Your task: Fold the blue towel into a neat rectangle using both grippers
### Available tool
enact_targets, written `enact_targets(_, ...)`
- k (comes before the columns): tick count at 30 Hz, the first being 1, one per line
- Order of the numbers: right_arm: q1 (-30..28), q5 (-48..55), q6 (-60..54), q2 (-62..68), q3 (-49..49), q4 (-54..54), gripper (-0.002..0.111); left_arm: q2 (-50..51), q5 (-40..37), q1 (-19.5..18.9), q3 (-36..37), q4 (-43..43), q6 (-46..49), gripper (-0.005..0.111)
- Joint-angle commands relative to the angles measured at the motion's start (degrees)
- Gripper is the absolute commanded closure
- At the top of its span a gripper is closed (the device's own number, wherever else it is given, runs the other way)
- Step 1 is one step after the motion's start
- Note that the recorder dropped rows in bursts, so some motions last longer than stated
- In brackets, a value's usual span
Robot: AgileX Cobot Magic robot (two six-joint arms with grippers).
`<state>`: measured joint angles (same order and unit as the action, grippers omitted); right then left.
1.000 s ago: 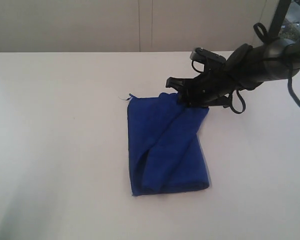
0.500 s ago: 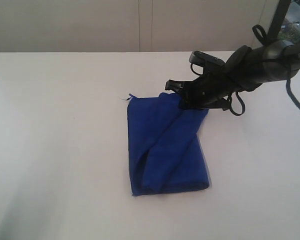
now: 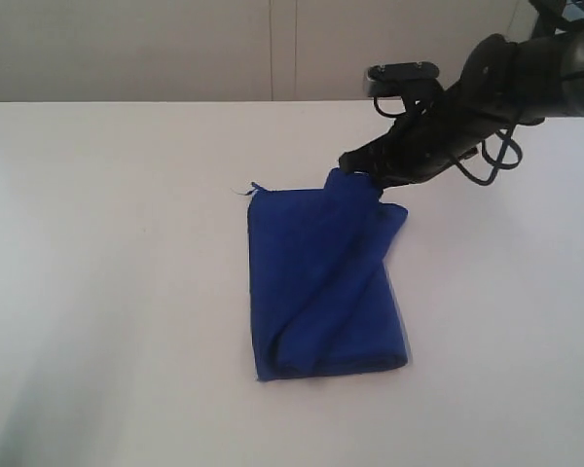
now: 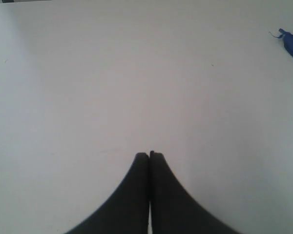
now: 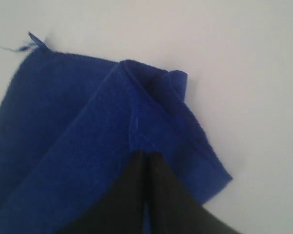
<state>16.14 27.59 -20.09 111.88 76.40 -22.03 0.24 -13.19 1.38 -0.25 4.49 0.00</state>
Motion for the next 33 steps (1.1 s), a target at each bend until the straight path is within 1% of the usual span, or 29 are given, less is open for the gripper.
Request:
enact_targets(1,-0.35,0.77,-0.71,-0.47,0.31,10.56,0.108,-0.24,-0.18,-0.05,0.25,0.01,0.46,0.107)
enact_targets(8,-0.35,0.65,-0.71,-0.47,0.31,10.71,0.108,-0.24,-0.18,-0.05,0.25,0.01,0.46,0.107)
enact_targets(13,-0.35,0.79,-0.71,-0.47,0.31,16.13,0.108,-0.24,-0.18,-0.05,0.25,-0.11,0.46,0.107)
enact_targets(19,-0.35,1.06,-0.71,-0.47,0.31,16.46,0.108,-0.24,-0.18,-0.05,0.25,-0.11,0.46,0.107)
enact_targets(23,-0.35,1.74,-0.71,-0.47,0.31,16.46,0.108,-0.24,2.29,-0.05,0.25,-0.10,0.46,0.107)
enact_targets(28,-0.35,2.63,-0.71,-0.47,0.31,16.35,0.108,-0.24,3.57,-0.05,0.25,-0.10,0.46,0.107)
enact_targets(33,-0.35,2.53,0.05,-0.47,0.31,16.35,0.108,-0.24,8.24,-0.05,0.25,-0.10,0.46,0.107)
